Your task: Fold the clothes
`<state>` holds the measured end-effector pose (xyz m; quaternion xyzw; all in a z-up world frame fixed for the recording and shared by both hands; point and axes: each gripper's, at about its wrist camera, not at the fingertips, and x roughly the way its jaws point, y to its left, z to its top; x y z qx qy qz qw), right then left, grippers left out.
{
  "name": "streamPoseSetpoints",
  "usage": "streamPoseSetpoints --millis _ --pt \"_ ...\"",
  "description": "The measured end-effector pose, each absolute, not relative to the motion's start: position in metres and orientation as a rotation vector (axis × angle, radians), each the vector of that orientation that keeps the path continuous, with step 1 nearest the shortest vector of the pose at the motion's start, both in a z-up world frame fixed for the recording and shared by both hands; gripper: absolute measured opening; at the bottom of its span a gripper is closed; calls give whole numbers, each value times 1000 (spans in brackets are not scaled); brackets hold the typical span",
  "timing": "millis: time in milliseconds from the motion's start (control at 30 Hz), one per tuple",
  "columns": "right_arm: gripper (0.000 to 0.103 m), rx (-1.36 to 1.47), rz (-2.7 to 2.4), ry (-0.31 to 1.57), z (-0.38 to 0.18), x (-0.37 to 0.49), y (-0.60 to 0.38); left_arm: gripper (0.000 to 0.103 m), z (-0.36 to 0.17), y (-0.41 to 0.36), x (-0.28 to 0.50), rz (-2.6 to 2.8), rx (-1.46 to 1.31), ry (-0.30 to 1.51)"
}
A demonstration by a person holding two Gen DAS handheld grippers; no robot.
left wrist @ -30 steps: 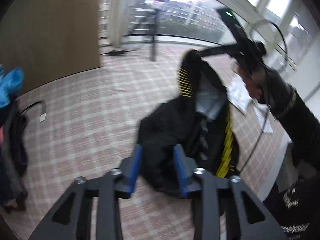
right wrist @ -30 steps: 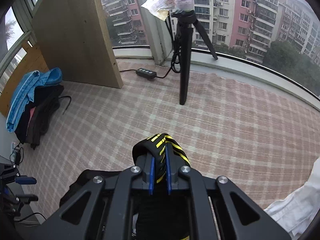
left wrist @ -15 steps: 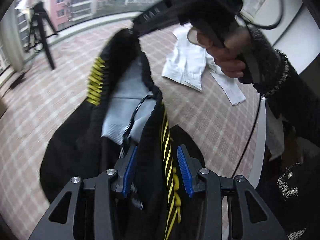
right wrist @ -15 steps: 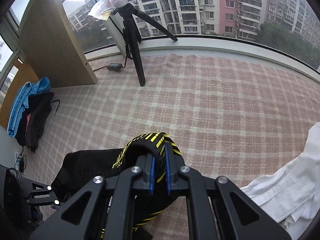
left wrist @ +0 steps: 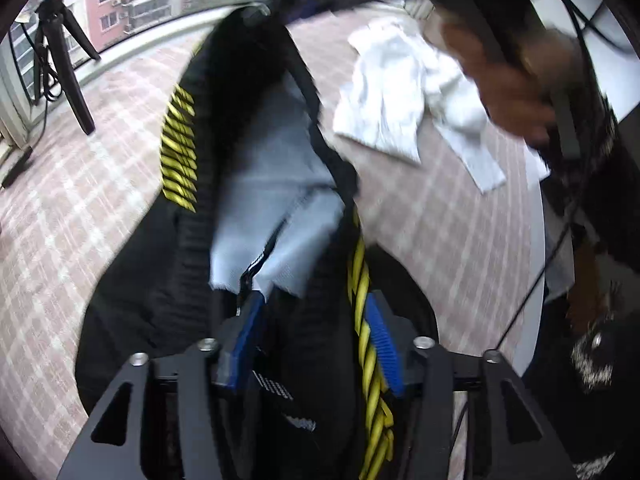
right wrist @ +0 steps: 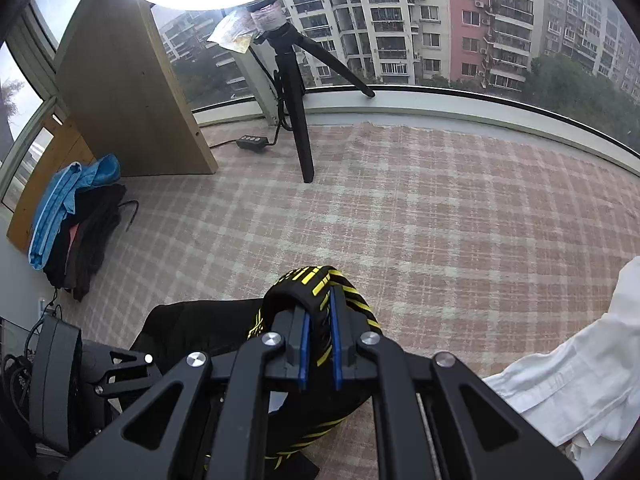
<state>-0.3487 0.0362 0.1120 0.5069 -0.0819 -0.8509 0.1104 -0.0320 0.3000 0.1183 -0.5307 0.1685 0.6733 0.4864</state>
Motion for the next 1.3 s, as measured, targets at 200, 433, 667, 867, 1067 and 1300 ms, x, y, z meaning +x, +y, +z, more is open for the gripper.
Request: streamPoseSetpoints --millis 200,433,667,867,1067,1300 --pt "9 1474 -2530 -250 119 -347 37 49 113 311 -15 1488 -1276 424" --pt "8 1466 -2603 -283 123 -343 55 32 152 267 30 1470 -1217 396" --pt "8 1486 -2581 -298 114 -330 51 23 175 220 67 1540 -1201 338" --pt "8 1485 -2590 -251 121 -317 49 29 149 203 67 1667 -1323 370" --pt "8 1453 -2587 -255 129 -300 54 30 153 150 59 1921 -1377 153" --pt "8 1452 -2565 -218 126 -287 43 40 146 151 59 1990 -1462 -35"
